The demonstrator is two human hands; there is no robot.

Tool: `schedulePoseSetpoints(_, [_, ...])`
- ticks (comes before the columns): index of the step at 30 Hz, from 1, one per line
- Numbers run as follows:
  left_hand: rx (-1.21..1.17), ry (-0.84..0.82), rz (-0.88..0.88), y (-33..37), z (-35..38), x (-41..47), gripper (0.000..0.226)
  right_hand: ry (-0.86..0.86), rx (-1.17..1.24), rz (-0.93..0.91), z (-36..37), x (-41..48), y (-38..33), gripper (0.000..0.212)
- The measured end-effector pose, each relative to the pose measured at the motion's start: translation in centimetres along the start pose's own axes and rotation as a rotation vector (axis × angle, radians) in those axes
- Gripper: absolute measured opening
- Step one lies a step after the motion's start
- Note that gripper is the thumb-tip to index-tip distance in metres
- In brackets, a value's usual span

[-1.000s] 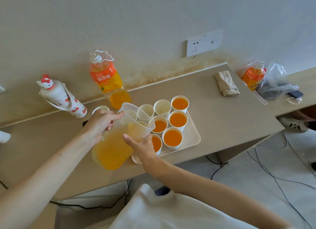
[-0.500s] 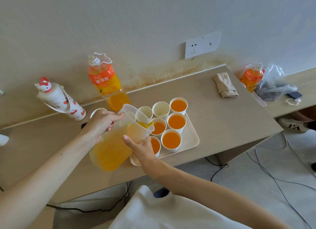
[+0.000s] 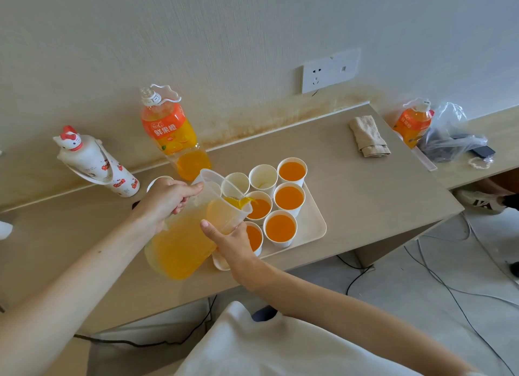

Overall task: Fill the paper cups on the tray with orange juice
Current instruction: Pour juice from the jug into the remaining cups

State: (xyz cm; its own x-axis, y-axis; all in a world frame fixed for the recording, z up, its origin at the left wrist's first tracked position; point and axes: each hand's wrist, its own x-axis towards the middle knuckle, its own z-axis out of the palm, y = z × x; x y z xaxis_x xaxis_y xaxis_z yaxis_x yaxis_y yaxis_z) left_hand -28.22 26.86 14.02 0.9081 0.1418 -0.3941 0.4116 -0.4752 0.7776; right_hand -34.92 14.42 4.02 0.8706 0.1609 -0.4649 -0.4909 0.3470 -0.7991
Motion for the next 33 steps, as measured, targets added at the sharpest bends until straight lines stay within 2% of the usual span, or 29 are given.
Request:
schedulePoseSetpoints(7, [-0.006, 0.01, -0.012, 0.12, -0.02, -0.21, 0.042, -0.011, 0.007, -0.003, 0.25, 0.14, 0.43, 0.087])
schedulePoseSetpoints(12, [0.008, 0.019, -0.027, 0.21, -0.13, -0.2, 0.037, -0.012, 0.009, 0.004, 0.52, 0.05, 0.51, 0.108])
schedulePoseSetpoints(16, [0.018, 0.017, -0.032, 0.25, -0.13, -0.21, 0.038, -0.026, 0.019, -0.002, 0.27, -0.08, 0.46, 0.101])
schedulePoseSetpoints(19, [0.019, 0.017, -0.03, 0.36, -0.06, -0.31, 0.041, -0.022, 0.018, -0.01, 0.44, -0.19, 0.39, 0.105])
schedulePoseSetpoints(23, [0.022, 0.026, -0.026, 0.55, 0.06, -0.47, 0.045, -0.028, 0.023, -0.014, 0.2, -0.36, 0.19, 0.084])
schedulePoseSetpoints(28, [0.021, 0.018, -0.017, 0.79, 0.11, -0.59, 0.049, -0.021, 0.022, -0.025, 0.4, -0.32, 0.23, 0.105])
schedulePoseSetpoints(31, [0.023, 0.012, -0.016, 0.72, 0.03, -0.65, 0.048, -0.018, 0.019, -0.023, 0.33, -0.32, 0.26, 0.102])
schedulePoseSetpoints(33, [0.022, 0.01, -0.019, 0.69, 0.09, -0.7, 0.048, -0.021, 0.022, -0.026, 0.05, -0.29, 0.22, 0.091])
